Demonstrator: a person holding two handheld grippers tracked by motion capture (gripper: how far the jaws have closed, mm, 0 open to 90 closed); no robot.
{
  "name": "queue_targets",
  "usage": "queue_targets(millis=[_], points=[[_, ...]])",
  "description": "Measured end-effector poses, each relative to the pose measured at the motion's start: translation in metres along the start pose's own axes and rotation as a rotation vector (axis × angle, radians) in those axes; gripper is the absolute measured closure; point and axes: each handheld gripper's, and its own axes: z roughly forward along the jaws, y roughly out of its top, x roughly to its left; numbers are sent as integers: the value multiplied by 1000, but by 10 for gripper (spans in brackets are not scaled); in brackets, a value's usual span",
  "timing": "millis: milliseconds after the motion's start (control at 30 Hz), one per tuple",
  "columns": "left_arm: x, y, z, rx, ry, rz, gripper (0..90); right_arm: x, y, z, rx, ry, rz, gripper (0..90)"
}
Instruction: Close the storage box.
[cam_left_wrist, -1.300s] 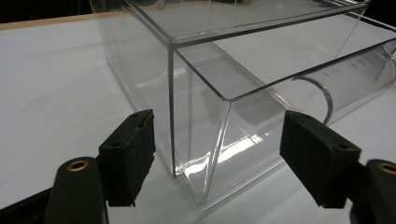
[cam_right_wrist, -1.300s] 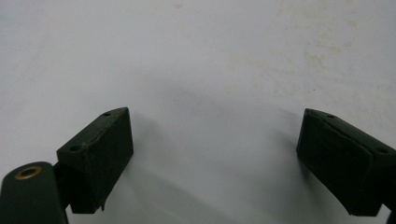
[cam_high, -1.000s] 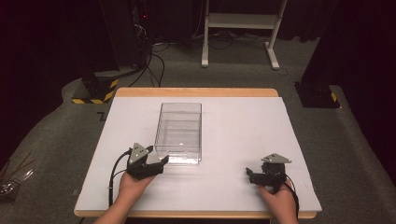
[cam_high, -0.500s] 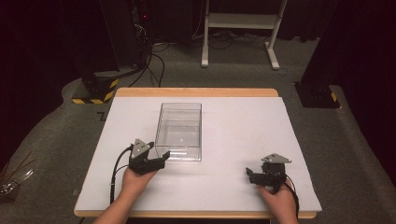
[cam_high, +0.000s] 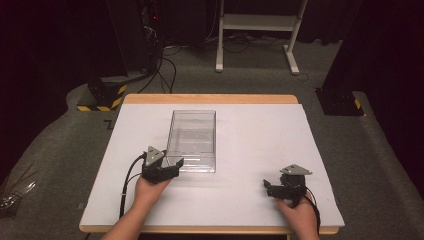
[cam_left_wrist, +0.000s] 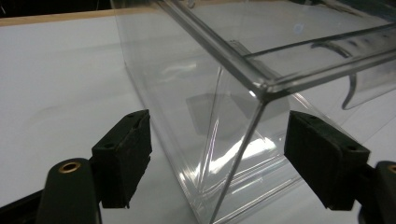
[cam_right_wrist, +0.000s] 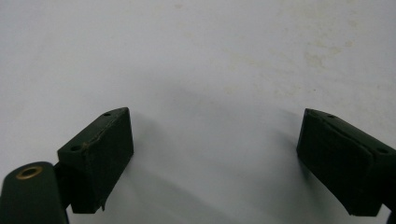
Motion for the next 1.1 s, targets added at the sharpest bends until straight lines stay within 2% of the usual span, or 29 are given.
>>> queue_targets(millis=[133,533,1100], points=[[3,-1,3,6,-1,-18,246,0,0,0,0,0,0,110],[-1,-2,6,18,-13,-23,257,0,0,0,0,0,0,110],[4,-7,-12,32,-56,-14,222,0,0,0,0,0,-1,110]])
